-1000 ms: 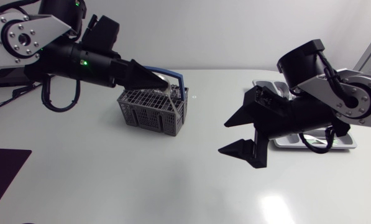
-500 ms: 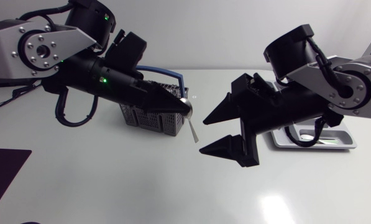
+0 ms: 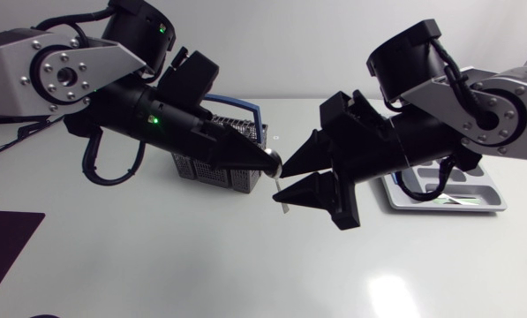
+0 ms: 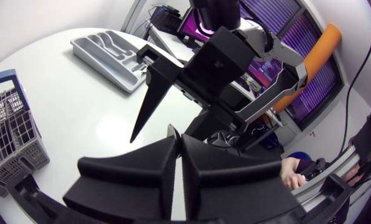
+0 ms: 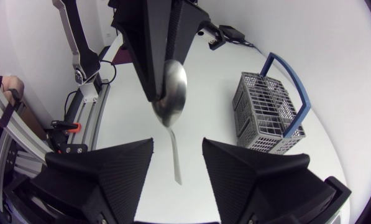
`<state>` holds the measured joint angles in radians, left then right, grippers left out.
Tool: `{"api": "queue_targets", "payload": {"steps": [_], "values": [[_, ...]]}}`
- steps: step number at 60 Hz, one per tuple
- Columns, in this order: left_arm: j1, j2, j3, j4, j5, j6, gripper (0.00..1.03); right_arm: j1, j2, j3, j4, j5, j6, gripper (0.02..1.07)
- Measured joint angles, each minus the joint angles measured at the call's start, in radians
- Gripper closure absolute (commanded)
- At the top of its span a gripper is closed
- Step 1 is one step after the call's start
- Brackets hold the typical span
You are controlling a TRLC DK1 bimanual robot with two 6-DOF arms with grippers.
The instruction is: Unload the cutlery basket into the drawer organizer.
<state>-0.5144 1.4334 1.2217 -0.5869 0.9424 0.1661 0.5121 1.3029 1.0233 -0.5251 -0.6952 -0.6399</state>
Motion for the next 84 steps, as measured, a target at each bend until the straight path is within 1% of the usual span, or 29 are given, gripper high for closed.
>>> {"api": "queue_targets", "payload": {"steps": [5,7,11,14,22,23,29,32,33,35,39,40,41,42,44,45,50,58,63,67,72,84], "values": [[-0.004,0.000,0.000,0.000,0.000,0.000,0.99,0.005,0.002,0.000,0.006,-0.001,0.009,0.75],[-0.004,0.000,0.000,0.000,0.000,0.000,0.99,0.006,0.005,0.002,0.006,-0.001,0.009,0.81],[-0.004,0.000,0.000,0.000,0.000,0.000,0.99,0.007,0.013,0.004,0.010,-0.001,0.009,0.90],[-0.004,0.000,-0.001,0.000,0.000,0.000,0.99,0.007,0.020,0.005,0.010,-0.001,0.009,0.90],[-0.004,0.000,-0.010,0.000,0.000,0.004,0.99,0.010,0.028,0.005,0.010,-0.004,0.009,0.99],[-0.004,0.000,-0.010,0.000,0.000,0.004,0.99,0.010,0.028,0.005,0.009,-0.005,0.009,1.01],[-0.004,0.000,-0.010,0.000,-0.001,0.012,0.98,0.011,0.028,0.005,0.009,-0.012,0.009,1.02],[-0.004,0.000,-0.010,0.000,-0.001,0.015,0.89,0.011,0.028,0.005,0.009,-0.012,0.009,1.02],[-0.004,0.000,-0.010,0.000,-0.001,0.014,0.83,0.011,0.028,0.005,0.009,-0.012,0.008,1.02],[-0.004,0.000,-0.010,0.000,-0.002,0.014,0.73,0.011,0.028,0.005,0.008,-0.013,0.008,1.02],[-0.003,0.000,-0.010,-0.003,-0.001,0.014,0.41,0.012,0.028,0.005,0.006,-0.015,0.009,1.02],[-0.003,0.000,-0.010,-0.005,-0.001,0.015,0.36,0.011,0.028,0.005,0.006,-0.015,0.009,1.02],[-0.003,0.000,-0.010,-0.008,-0.001,0.014,0.25,0.011,0.028,0.005,0.006,-0.015,0.009,1.02],[-0.003,0.000,-0.010,-0.008,0.000,0.014,0.17,0.011,0.028,0.005,0.006,-0.015,0.009,1.02],[0.001,0.000,-0.010,-0.016,0.000,0.014,0.06,0.010,0.028,0.005,0.006,-0.014,0.009,1.02],[0.003,0.000,-0.010,-0.018,0.001,0.014,0.05,0.010,0.028,0.005,0.006,-0.014,0.009,1.02],[0.021,0.000,-0.010,-0.019,0.003,0.014,0.05,0.006,0.028,0.004,0.006,-0.011,0.009,1.02],[0.078,0.000,0.008,-0.018,-0.002,-0.016,0.05,-0.010,0.027,-0.002,0.001,-0.010,0.009,1.02],[0.111,0.000,0.022,0.018,-0.047,-0.069,0.05,-0.023,0.026,-0.014,-0.015,-0.006,0.008,1.02],[0.139,0.000,0.029,0.062,-0.095,-0.126,0.05,-0.041,0.024,-0.026,-0.031,0.005,0.007,1.02],[0.162,0.000,0.033,0.081,-0.185,-0.165,0.05,-0.077,0.023,-0.034,-0.049,0.021,-0.008,1.02],[0.166,0.000,0.033,0.084,-0.408,-0.173,0.05,-0.227,0.003,-0.052,-0.111,0.083,-0.111,1.02]]}}
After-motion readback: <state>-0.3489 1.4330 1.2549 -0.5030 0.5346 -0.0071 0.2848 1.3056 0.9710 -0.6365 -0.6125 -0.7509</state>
